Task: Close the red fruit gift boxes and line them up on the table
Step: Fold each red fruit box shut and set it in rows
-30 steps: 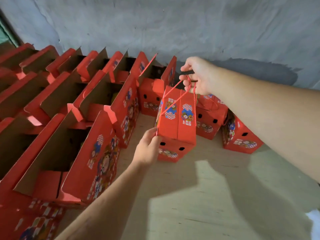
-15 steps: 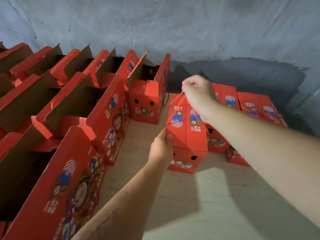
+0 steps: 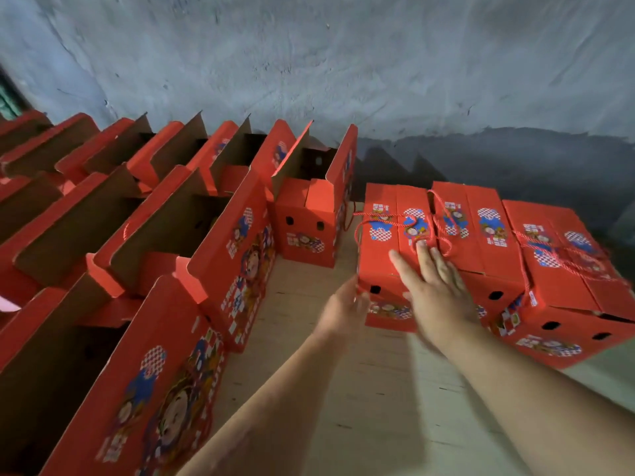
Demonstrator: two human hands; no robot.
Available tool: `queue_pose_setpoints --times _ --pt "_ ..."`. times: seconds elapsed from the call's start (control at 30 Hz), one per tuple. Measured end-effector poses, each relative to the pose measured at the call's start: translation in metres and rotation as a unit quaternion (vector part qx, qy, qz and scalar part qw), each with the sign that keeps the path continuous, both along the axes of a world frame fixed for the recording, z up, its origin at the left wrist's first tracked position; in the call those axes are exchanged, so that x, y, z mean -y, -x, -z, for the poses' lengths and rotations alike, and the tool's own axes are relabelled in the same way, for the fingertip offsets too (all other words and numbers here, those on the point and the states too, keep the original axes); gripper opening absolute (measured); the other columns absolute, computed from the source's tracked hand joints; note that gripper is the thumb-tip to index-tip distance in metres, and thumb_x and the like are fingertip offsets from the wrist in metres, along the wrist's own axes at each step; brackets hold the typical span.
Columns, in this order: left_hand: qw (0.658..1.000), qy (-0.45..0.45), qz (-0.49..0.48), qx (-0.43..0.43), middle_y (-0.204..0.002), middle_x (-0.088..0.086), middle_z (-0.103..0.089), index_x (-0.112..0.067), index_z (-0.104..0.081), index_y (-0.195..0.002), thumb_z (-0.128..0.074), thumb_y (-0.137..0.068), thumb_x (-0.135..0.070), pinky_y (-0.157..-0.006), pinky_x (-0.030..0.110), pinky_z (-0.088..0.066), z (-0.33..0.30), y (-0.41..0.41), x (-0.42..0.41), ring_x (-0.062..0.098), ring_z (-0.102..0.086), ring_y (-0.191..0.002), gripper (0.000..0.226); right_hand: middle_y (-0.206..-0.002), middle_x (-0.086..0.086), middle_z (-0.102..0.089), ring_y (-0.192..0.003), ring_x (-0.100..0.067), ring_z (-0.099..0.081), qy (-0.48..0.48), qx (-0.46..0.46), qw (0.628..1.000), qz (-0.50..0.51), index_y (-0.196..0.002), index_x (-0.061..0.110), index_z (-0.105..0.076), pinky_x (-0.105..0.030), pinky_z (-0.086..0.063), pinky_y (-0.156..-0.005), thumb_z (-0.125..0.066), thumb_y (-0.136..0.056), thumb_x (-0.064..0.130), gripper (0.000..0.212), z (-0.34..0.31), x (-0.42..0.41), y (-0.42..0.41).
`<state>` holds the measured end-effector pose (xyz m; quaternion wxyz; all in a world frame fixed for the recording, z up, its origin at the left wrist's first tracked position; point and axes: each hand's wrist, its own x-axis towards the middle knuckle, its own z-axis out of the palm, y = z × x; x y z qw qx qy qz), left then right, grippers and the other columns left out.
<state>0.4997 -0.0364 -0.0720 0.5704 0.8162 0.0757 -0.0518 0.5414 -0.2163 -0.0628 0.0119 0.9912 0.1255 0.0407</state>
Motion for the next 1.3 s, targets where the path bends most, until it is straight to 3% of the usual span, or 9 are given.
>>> queue_pose_setpoints --times 0.1,0.33,0.5,0.63,0.77,0.9,1.0,1.17,1.3 --pt "0.996 -0.069 0.006 -0.055 -0.102 -0.031 -0.068 -0.061 -0.053 -0.118 -0.05 -0.099 -0.031 -0.08 0.019 -0.049 0.0 0.025 -0.025 0.01 -0.063 -0.097 0.036 -0.169 -0.011 0.019 -0.157 -0.03 0.014 0.0 0.007 1.0 0.029 -0.159 0.042 0.017 -0.045 0.001 -0.128 -0.045 -0.104 0.012 0.088 0.001 -0.009 -0.012" --pt "0.996 -0.061 -0.061 -0.02 -0.135 -0.005 -0.063 -0.016 -0.059 -0.14 -0.051 -0.101 -0.009 -0.103 0.018 -0.043 0.014 0.097 -0.062 0.012 -0.059 -0.125 0.041 -0.163 -0.01 0.037 -0.154 -0.029 0.026 -0.079 -0.026 0.996 0.015 -0.158 0.023 0.026 -0.042 0.012 -0.124 -0.06 -0.092 0.035 0.109 0.02 -0.051 0.056" --pt "0.992 -0.015 -0.121 0.027 -0.115 -0.013 -0.064 -0.026 -0.063 -0.117 -0.057 -0.095 0.007 -0.102 0.019 -0.045 0.021 0.179 -0.057 0.009 -0.062 -0.118 0.04 -0.171 -0.008 -0.002 -0.158 -0.024 -0.007 -0.24 -0.171 0.953 -0.073 -0.162 0.023 -0.001 -0.031 -0.008 -0.126 -0.063 -0.091 0.027 0.095 0.069 -0.093 0.173" --pt "0.977 -0.154 -0.119 0.089 -0.126 -0.018 -0.058 -0.033 -0.064 -0.124 -0.06 -0.095 -0.009 -0.107 0.022 -0.041 -0.002 0.234 -0.082 -0.004 -0.05 -0.125 0.038 -0.169 0.001 -0.017 -0.155 -0.011 -0.018 -0.347 -0.276 0.892 -0.087 -0.16 0.024 -0.018 -0.026 -0.016 -0.126 -0.06 -0.094 0.026 0.078 0.076 -0.136 0.245" --pt "0.884 -0.372 -0.187 0.216 -0.143 -0.003 -0.051 -0.027 -0.063 -0.13 -0.071 -0.087 -0.023 -0.113 0.037 -0.032 -0.048 0.264 -0.127 0.023 -0.042 -0.135 0.044 -0.154 0.021 -0.042 -0.143 0.001 -0.039 -0.457 -0.304 0.829 -0.105 -0.151 0.047 -0.032 -0.028 -0.037 -0.116 -0.055 -0.09 0.031 0.067 0.023 -0.188 0.275" --pt "0.864 -0.463 -0.197 -0.02 -0.166 0.014 -0.012 -0.025 -0.003 -0.162 -0.054 -0.099 -0.052 -0.121 0.05 -0.025 -0.081 0.263 -0.16 0.038 -0.021 -0.149 0.086 -0.126 0.056 -0.045 -0.12 0.025 -0.045 -0.518 -0.298 0.788 -0.15 -0.127 0.073 -0.039 0.002 -0.035 -0.093 -0.05 -0.09 0.025 0.061 -0.036 -0.217 0.296" --pt "0.861 -0.46 -0.172 -0.135 -0.148 0.012 -0.044 -0.026 0.014 -0.16 -0.051 -0.101 -0.05 -0.087 0.045 -0.051 -0.09 0.252 -0.178 0.035 -0.059 -0.12 0.091 -0.109 0.039 -0.06 -0.098 0.022 -0.055 -0.525 -0.316 0.784 -0.103 -0.113 0.066 -0.044 -0.007 -0.042 -0.088 -0.054 -0.088 0.021 0.053 -0.052 -0.225 0.306" --pt "0.911 -0.371 -0.154 -0.089 -0.096 -0.001 -0.06 -0.031 -0.035 -0.146 -0.054 -0.096 -0.037 -0.068 0.038 -0.05 -0.105 0.262 -0.189 0.028 -0.06 -0.08 0.053 -0.093 0.046 -0.053 -0.086 0.034 -0.049 -0.525 -0.348 0.775 -0.035 -0.108 0.072 -0.049 0.008 -0.034 -0.069 -0.053 -0.093 0.02 0.054 -0.062 -0.217 0.316" --pt "0.933 -0.335 -0.118 -0.056 -0.109 0.005 -0.068 -0.04 -0.031 -0.146 -0.052 -0.092 -0.044 -0.075 0.038 -0.054 -0.101 0.287 -0.159 0.035 -0.066 -0.092 0.058 -0.144 0.011 -0.04 -0.133 -0.016 -0.047 -0.47 -0.354 0.807 0.043 -0.156 0.032 -0.026 -0.029 -0.04 -0.105 -0.057 -0.097 0.023 0.067 -0.068 -0.188 0.326"
